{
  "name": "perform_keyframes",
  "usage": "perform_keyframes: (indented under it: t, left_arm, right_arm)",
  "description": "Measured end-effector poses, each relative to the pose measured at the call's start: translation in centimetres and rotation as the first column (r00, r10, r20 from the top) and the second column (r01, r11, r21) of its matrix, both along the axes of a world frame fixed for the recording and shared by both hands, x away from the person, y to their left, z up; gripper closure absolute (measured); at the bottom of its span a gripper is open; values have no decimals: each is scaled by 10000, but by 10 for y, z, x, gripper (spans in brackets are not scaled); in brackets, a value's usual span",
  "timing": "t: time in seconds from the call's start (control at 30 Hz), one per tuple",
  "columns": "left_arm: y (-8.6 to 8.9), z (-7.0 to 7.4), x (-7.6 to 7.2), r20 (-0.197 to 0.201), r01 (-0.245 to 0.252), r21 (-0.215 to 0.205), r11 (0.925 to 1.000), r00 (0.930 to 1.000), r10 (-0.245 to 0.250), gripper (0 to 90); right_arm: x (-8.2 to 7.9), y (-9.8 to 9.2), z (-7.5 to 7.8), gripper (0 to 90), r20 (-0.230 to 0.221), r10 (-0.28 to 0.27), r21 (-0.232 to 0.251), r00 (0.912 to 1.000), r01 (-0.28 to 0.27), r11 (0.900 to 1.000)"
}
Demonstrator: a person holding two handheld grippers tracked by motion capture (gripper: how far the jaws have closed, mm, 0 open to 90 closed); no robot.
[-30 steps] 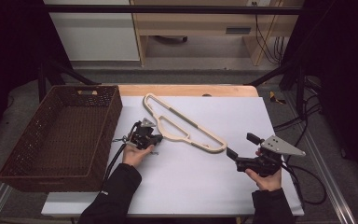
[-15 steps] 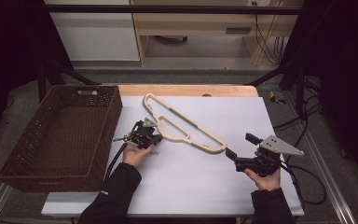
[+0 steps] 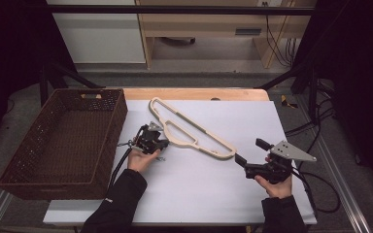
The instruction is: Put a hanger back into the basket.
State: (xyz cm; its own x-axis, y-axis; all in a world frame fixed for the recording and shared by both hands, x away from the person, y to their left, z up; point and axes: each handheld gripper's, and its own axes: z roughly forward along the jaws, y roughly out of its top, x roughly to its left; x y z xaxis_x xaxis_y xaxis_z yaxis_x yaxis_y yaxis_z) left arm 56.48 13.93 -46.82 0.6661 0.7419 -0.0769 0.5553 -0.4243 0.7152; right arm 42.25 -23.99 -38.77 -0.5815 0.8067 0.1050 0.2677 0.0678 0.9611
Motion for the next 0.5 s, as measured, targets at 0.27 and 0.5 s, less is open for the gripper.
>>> perform_keyframes:
  t: [0.27,0.5]
  left_arm:
    - [-1,8,-5,407,142,294,9995,9991,-154,886]
    - [-2,18,-11,535,269,446,9986,9981,-293,886]
  right_arm:
    - [1,1,-1,53,-6,38,-71,10000,-38,10000]
    - [9,8,-4,68,-143,170,-118,9998,-172,9998]
